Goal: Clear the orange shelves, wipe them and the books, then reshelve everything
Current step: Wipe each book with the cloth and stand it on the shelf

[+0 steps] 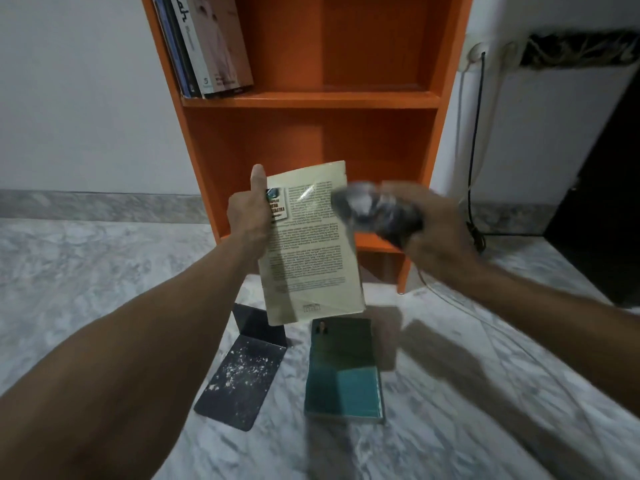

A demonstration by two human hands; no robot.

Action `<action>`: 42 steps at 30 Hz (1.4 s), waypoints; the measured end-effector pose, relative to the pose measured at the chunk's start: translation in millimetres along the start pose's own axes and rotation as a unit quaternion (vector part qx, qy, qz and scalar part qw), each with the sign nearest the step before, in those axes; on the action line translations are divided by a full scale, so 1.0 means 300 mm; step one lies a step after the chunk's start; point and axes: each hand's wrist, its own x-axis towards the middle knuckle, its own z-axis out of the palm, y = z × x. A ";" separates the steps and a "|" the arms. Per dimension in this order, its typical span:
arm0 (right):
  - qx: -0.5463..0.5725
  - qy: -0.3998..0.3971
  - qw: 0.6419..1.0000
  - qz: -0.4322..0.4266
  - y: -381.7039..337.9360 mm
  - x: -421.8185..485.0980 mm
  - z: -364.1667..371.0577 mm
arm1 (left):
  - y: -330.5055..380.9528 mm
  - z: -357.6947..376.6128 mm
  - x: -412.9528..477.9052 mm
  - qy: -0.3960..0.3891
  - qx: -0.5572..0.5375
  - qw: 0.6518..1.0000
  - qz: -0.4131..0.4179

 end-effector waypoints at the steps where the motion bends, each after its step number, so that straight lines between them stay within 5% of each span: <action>1: 0.010 0.025 0.999 0.030 0.015 0.102 -0.001 | 0.004 0.008 -0.004 -0.005 -0.009 1.000 -0.006; 5: 0.064 -0.060 0.996 -0.009 -0.021 0.170 0.050 | 0.025 0.027 -0.006 -0.031 -0.077 0.996 -0.026; 11: 0.034 -0.282 0.958 -0.029 0.026 -0.390 -0.010 | 0.020 -0.088 0.055 0.005 -0.113 0.992 -0.050; 13: 0.041 -0.246 0.968 0.013 0.038 -0.340 -0.036 | 0.016 -0.095 0.050 -0.006 -0.112 0.993 -0.047; 15: 0.039 -0.120 0.989 0.080 0.020 -0.156 -0.056 | 0.011 -0.080 0.036 -0.024 -0.130 0.990 -0.054; 18: 0.086 -0.011 0.994 0.060 -0.060 0.156 -0.067 | 0.010 -0.048 0.016 -0.064 -0.145 0.986 -0.054; 23: 0.032 -0.139 0.985 -0.095 -0.131 -0.036 0.022 | 0.035 -0.060 0.023 -0.020 -0.195 0.979 -0.059; 27: 0.011 -0.309 0.949 -0.067 -0.003 -0.395 -0.040 | 0.039 -0.133 0.037 0.022 -0.232 0.970 -0.067; 31: 0.159 -0.099 0.965 0.186 -0.017 -0.266 -0.068 | 0.038 -0.122 0.019 -0.012 -0.261 0.962 -0.077; 33: 0.197 -0.049 0.960 0.192 -0.077 -0.122 -0.066 | 0.040 -0.095 0.018 -0.018 -0.257 0.963 -0.076; 37: 0.264 -0.153 0.914 0.268 -0.208 -0.021 0.053 | 0.064 -0.015 0.001 -0.032 -0.253 0.964 -0.075; 42: 0.223 -0.084 0.934 0.265 -0.177 -0.039 0.130 | 0.122 0.058 -0.008 -0.064 -0.176 0.981 -0.041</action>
